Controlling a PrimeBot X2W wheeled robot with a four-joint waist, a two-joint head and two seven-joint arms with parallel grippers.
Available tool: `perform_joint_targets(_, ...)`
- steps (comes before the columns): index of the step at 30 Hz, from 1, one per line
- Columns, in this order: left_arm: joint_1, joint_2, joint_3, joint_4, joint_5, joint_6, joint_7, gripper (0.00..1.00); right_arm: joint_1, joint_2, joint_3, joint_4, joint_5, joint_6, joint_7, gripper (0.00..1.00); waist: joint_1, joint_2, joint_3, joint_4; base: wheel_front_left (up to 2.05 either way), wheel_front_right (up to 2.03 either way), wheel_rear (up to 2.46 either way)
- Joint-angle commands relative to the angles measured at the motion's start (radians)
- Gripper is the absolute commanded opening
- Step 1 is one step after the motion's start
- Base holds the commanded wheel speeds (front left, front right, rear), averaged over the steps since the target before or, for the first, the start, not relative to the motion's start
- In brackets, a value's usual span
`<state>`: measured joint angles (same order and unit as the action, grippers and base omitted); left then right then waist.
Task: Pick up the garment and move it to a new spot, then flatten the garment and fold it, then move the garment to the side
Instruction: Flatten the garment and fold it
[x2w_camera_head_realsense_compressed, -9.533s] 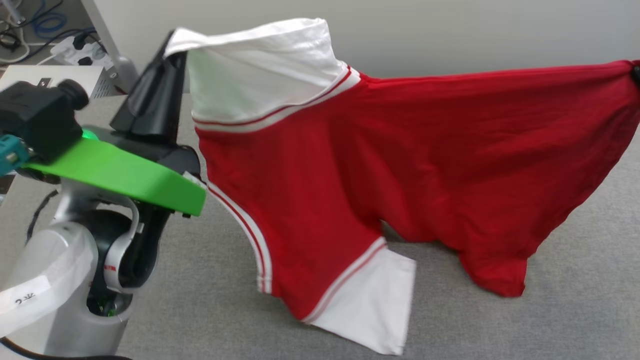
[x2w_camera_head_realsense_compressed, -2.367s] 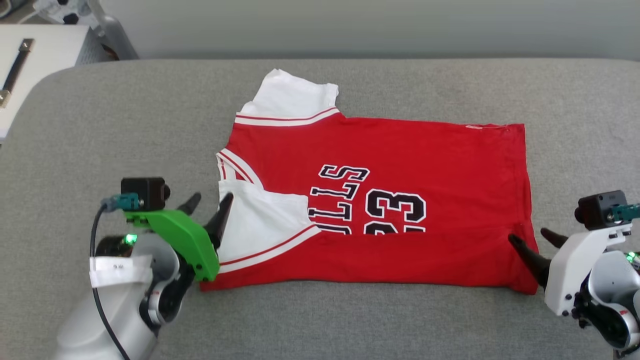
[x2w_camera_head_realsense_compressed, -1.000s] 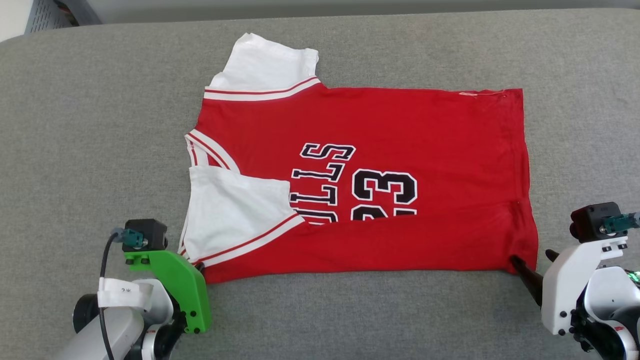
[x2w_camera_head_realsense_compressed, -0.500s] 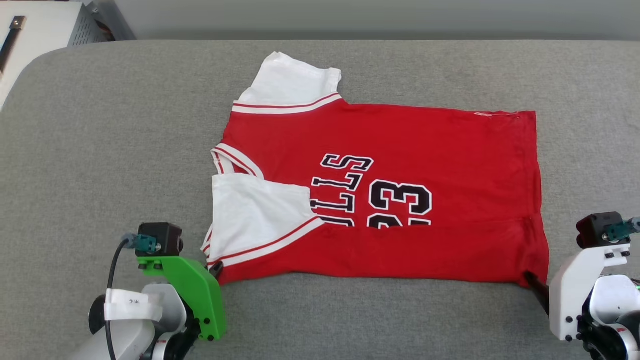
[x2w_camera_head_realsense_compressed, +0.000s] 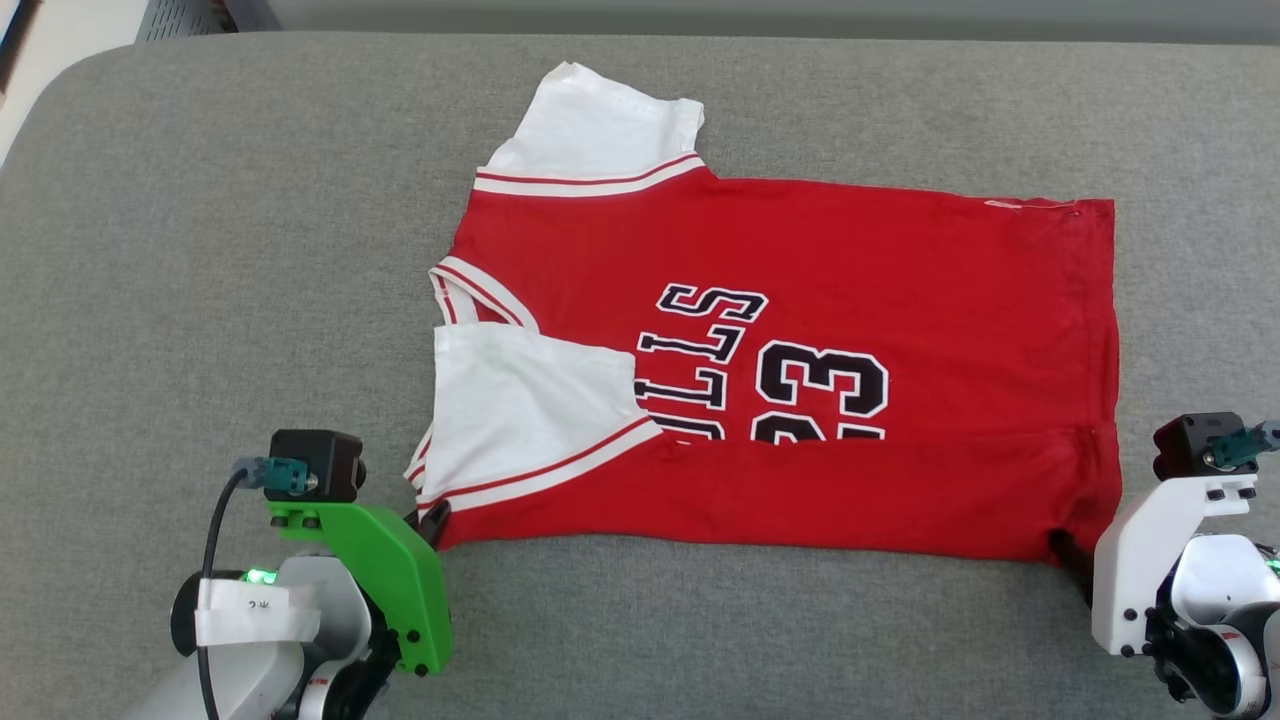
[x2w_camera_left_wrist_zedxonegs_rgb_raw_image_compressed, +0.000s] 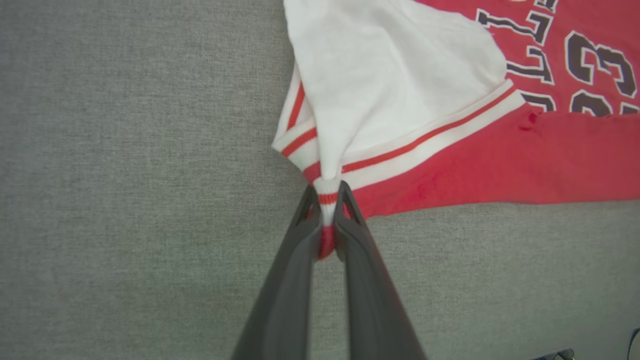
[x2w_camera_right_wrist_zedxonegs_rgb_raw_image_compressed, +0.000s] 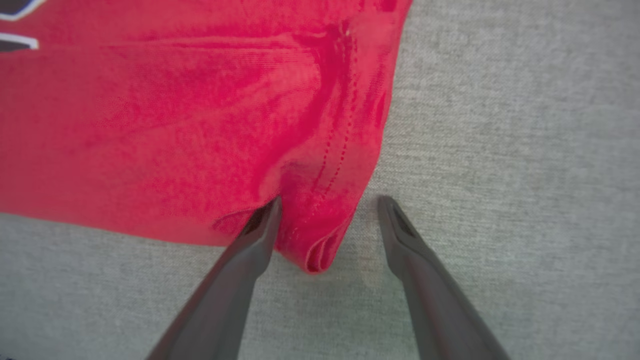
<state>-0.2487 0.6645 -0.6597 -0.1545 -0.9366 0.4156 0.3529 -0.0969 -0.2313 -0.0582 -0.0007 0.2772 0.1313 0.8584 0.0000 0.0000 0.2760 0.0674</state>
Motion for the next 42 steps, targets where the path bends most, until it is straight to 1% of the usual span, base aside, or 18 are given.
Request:
perform_joint_targets(1, 0.001, 0.008, 0.002, 0.001, 0.004, 0.006, 0.000, 0.00, -0.002, 0.013, 0.019, 0.031, 0.005, -0.001, 0.007, 0.42, 0.0000, 0.0000, 0.004, 0.001, 0.00, 0.00, 0.00)
perform_joint_targets(2, 0.000, 0.009, 0.002, 0.003, 0.004, 0.007, 0.001, 0.00, -0.002, 0.011, 0.026, 0.038, 0.004, -0.001, 0.009, 0.16, 0.0000, 0.0000, 0.005, 0.001, 0.00, 0.00, 0.00)
perform_joint_targets(3, -0.001, 0.009, 0.001, 0.006, 0.004, 0.006, 0.002, 0.00, -0.001, 0.003, 0.036, 0.045, -0.003, -0.001, 0.009, 0.00, 0.0000, 0.0000, 0.004, 0.002, 0.00, 0.00, 0.00)
perform_joint_targets(8, 0.008, 0.011, -0.005, 0.027, -0.004, 0.000, 0.009, 0.00, -0.007, -0.012, 0.035, 0.071, -0.015, -0.001, -0.027, 0.00, 0.0000, 0.0000, -0.020, -0.001, 0.00, 0.00, 0.00)
perform_joint_targets(13, 0.028, 0.022, -0.014, 0.049, -0.011, -0.003, 0.021, 0.00, -0.004, -0.037, 0.014, 0.068, -0.006, -0.001, -0.034, 0.00, 0.0000, 0.0000, -0.064, -0.007, 0.00, 0.00, 0.00)
perform_joint_targets(20, 0.072, 0.025, -0.033, 0.055, -0.026, -0.008, 0.030, 0.00, 0.058, -0.083, -0.025, 0.015, 0.033, -0.001, 0.009, 0.00, 0.0000, 0.0000, -0.136, -0.007, 0.00, 0.00, 0.00)
perform_joint_targets(26, 0.133, 0.048, -0.054, 0.044, -0.041, -0.013, 0.043, 0.00, 0.151, -0.098, -0.054, -0.066, 0.068, -0.001, 0.070, 0.00, 0.0000, 0.0000, -0.174, -0.008, 0.00, 0.00, 0.00)
perform_joint_targets(30, 0.167, 0.050, -0.074, 0.042, -0.046, -0.016, 0.049, 0.00, 0.210, -0.092, -0.077, -0.104, 0.075, -0.001, 0.098, 0.00, 0.0000, 0.0000, -0.179, -0.012, 0.00, 0.00, 0.00)
perform_joint_targets(33, 0.174, 0.037, -0.082, 0.055, -0.048, -0.022, 0.043, 0.00, 0.241, -0.080, -0.088, -0.114, 0.073, -0.001, 0.109, 0.00, 0.0000, 0.0000, -0.174, -0.016, 0.00, 0.00, 0.00)
perform_joint_targets(42, 0.145, -0.006, -0.104, 0.132, -0.049, -0.053, 0.045, 0.00, 0.241, -0.054, -0.072, -0.087, 0.051, -0.001, 0.101, 0.00, 0.0000, 0.0000, -0.138, -0.025, 0.00, 0.00, 0.00)
